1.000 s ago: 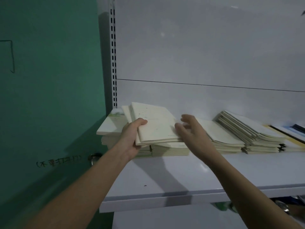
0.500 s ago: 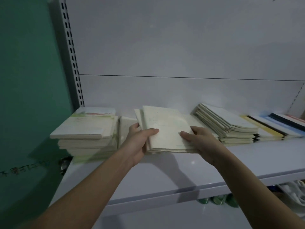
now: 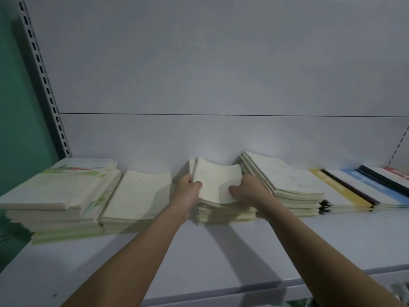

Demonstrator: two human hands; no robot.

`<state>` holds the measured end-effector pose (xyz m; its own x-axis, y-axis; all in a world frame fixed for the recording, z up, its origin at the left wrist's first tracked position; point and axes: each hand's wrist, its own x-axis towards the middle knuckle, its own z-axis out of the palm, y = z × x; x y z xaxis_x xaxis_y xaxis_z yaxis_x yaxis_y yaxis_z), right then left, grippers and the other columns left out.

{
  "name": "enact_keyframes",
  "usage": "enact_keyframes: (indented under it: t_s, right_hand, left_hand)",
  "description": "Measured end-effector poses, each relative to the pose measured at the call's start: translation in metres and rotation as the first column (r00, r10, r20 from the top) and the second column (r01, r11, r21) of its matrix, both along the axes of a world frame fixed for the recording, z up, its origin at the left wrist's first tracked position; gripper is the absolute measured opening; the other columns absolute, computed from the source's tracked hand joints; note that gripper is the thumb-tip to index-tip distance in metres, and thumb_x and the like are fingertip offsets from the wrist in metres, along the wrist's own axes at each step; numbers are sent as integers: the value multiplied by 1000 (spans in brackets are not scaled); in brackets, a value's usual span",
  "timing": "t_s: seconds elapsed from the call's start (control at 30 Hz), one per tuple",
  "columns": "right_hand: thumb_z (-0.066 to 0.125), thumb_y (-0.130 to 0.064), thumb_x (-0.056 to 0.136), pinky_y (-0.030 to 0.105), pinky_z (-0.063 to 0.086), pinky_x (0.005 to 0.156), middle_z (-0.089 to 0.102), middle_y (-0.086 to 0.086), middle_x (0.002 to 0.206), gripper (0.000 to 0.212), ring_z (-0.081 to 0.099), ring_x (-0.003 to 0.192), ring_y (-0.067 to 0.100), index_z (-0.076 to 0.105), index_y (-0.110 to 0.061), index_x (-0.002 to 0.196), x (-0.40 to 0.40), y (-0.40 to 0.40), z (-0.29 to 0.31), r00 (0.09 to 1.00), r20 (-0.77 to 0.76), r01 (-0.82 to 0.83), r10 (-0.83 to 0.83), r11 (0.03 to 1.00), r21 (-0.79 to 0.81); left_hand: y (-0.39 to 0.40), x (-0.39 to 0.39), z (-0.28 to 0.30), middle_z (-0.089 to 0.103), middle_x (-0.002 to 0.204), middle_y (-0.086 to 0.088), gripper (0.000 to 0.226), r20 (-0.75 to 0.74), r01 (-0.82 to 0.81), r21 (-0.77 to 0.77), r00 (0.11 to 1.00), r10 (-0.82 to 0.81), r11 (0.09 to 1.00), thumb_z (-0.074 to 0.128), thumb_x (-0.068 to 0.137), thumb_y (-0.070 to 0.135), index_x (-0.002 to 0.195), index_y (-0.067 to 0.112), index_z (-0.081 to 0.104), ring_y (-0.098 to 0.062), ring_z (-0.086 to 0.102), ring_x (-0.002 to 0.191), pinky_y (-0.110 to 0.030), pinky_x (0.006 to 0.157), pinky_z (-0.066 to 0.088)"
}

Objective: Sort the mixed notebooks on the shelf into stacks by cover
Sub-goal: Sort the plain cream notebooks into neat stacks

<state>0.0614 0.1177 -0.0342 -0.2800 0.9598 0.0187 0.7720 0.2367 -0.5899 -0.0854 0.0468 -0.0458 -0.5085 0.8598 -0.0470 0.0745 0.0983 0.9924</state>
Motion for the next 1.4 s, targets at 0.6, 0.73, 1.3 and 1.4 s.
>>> enact_keyframes:
  t_s: [0.6, 0.73, 1.3, 1.4]
  right_hand:
    - [34, -33, 104, 36, 34, 106, 43, 18, 147, 51, 40, 135, 31, 42, 2, 140, -31, 37, 14, 983, 172, -17, 66, 962, -272]
    - [32, -45, 103, 35, 30, 109, 35, 15, 153, 63, 35, 139, 31, 33, 1, 146, -31, 40, 21, 962, 253, -33, 97, 969, -246]
    - [42, -66, 91, 36, 41, 90, 44, 17, 145, 89, 50, 123, 35, 28, 1, 148, -26, 52, -8, 990, 133, 1, 39, 957, -289]
    - [38, -66, 93, 38, 41, 98, 41, 18, 148, 89, 47, 126, 35, 23, 1, 150, -25, 53, -11, 987, 144, -23, 68, 957, -288]
  left_hand:
    - [12, 10, -16, 68, 110, 7, 50, 253, 109, -1, 962, -105, 994, 49, 96, 13, 136, 38, 36, -20, 67, 98, -33, 80, 55]
    - [8, 7, -22, 66, 102, 19, 63, 358, 125, 62, 923, -139, 990, 51, 98, 15, 148, 40, 23, -12, 66, 98, -30, 81, 53]
    - [14, 1, -33, 66, 110, 13, 72, 406, 88, 144, 903, -139, 986, 56, 96, 19, 152, 42, 17, -15, 68, 96, -31, 75, 54]
    - [10, 1, -33, 65, 118, 9, 72, 409, 91, 131, 902, -137, 987, 56, 96, 23, 152, 43, 16, -17, 67, 100, -31, 75, 54]
